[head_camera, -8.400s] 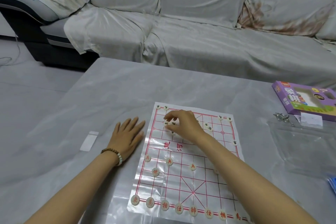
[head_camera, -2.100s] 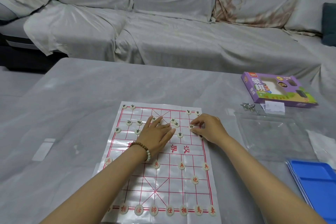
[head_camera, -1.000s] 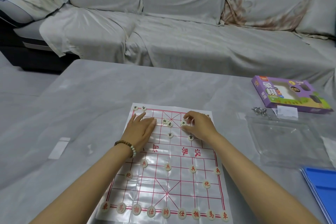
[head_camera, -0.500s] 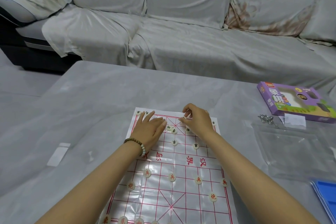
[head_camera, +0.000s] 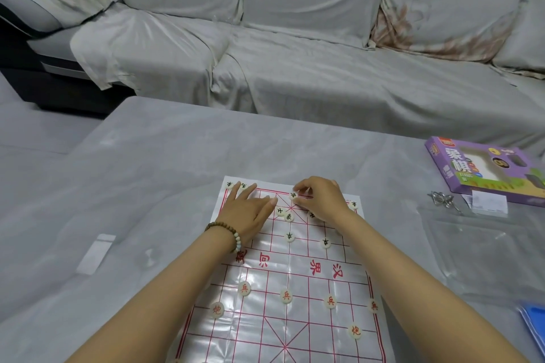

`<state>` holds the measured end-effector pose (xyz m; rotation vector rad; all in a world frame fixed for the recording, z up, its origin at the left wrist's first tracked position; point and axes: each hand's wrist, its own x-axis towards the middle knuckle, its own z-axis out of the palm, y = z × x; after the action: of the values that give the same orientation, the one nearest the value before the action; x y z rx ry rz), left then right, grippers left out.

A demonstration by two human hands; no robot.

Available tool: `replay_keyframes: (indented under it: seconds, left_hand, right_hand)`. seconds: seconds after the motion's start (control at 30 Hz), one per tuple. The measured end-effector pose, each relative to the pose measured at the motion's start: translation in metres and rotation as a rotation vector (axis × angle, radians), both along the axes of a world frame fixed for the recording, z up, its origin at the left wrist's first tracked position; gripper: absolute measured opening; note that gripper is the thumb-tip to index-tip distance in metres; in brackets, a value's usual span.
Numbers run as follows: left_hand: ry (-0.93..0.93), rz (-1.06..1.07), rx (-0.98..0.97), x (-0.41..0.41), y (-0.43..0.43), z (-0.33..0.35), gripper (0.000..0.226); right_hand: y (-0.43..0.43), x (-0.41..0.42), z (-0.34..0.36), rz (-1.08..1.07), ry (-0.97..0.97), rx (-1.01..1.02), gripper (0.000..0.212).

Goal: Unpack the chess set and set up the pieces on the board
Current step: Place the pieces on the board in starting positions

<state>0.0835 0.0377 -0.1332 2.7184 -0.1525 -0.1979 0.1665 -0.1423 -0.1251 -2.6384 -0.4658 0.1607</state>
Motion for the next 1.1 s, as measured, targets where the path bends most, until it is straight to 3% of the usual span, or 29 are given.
replay_keyframes:
  seconds: [0.4, 0.6, 0.73, 0.93, 1.1]
  left_hand:
    - [0.022, 0.012, 0.017, 0.0, -0.003, 0.004, 0.062]
    - [0.038, 0.026, 0.012, 0.0, -0.002, 0.001, 0.063]
    - [0.047, 0.03, 0.001, 0.0, -0.003, 0.002, 0.063]
    - [0.044, 0.039, 0.01, -0.002, -0.005, 0.004, 0.064]
    - [0.032, 0.023, 0.027, -0.003, -0.007, 0.007, 0.063]
  right_hand:
    - [0.011, -0.003, -0.002, -0.075, -0.054, -0.007, 0.023]
    - [0.004, -0.017, 0.004, -0.021, -0.097, 0.084, 0.025]
    - [-0.002, -0.03, 0.005, 0.091, -0.024, -0.004, 0.029]
    - [-0.009, -0.034, 0.001, 0.117, -0.106, -0.087, 0.022]
    - [-0.012, -0.033, -0.001, 0.13, -0.117, -0.094, 0.028]
